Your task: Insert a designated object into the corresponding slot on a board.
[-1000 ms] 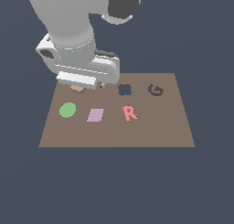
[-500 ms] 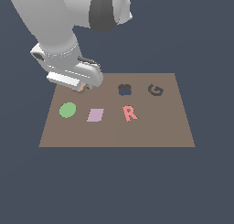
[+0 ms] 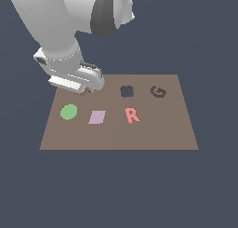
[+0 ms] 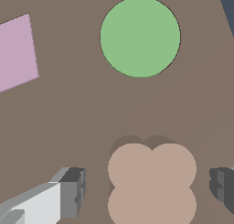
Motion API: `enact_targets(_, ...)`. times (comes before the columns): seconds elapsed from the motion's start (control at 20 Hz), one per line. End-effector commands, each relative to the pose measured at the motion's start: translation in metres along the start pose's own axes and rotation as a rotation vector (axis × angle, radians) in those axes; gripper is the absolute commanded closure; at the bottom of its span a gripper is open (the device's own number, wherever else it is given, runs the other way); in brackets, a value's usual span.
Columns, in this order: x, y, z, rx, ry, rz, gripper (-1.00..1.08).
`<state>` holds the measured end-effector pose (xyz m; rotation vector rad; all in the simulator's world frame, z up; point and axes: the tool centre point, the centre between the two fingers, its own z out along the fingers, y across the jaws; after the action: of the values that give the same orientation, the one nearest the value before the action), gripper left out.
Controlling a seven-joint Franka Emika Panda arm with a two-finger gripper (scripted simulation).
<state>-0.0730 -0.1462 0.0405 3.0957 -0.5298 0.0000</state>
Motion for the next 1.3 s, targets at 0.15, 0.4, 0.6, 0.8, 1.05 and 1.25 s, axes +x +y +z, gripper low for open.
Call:
enact_targets(0.15,-0.001,0.000,0.011,0.001,0.000,0.001,-0.92)
enact_targets(0.4,-0.001,0.000,0.011,0.001,0.000,0.001,1.08)
enact_targets(0.6,-0.001,0.000,0.011,0.001,0.000,0.001,1.08)
enact_targets(0.8,-0.001,0.000,0.010,0.001,0.000,0.000,1.08)
enact_targets(1.05,-0.003,-0.020,0.009,0.001,0.000,-0.043,1.08)
enact_targets(1.25,-0.010,-0.056,0.007,0.001,0.000,-0.122,1.08)
